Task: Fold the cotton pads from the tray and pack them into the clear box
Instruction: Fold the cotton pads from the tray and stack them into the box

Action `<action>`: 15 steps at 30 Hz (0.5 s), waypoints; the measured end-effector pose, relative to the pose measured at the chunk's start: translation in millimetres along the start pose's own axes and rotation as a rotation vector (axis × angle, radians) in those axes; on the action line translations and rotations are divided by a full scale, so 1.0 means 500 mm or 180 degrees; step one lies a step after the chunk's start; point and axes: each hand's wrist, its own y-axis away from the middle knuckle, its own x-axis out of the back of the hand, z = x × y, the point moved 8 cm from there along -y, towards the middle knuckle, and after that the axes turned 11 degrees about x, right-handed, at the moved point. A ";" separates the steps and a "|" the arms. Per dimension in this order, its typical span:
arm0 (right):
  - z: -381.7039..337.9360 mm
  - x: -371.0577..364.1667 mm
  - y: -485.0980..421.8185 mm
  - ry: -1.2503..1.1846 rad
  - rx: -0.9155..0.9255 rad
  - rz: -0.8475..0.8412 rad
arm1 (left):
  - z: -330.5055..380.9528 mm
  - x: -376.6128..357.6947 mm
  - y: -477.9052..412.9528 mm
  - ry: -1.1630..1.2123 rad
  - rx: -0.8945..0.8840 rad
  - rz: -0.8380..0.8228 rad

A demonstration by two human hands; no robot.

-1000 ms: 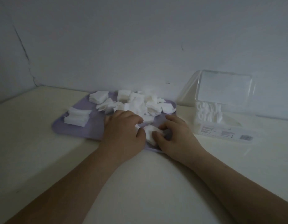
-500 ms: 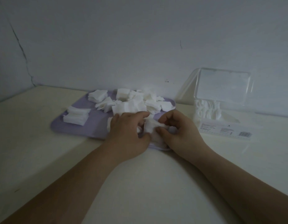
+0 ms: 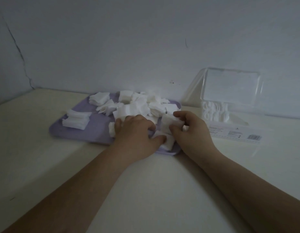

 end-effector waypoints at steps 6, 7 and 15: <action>-0.006 -0.007 -0.003 -0.0005 0.0076 -0.0159 | -0.002 0.003 -0.002 0.0240 0.0129 -0.0160; -0.004 -0.006 -0.004 -0.0043 0.0066 -0.0137 | -0.005 0.008 0.001 0.0337 0.0085 -0.0121; 0.010 0.002 -0.005 -0.0110 -0.0036 0.0005 | -0.006 0.037 0.025 0.0807 -0.0194 -0.0159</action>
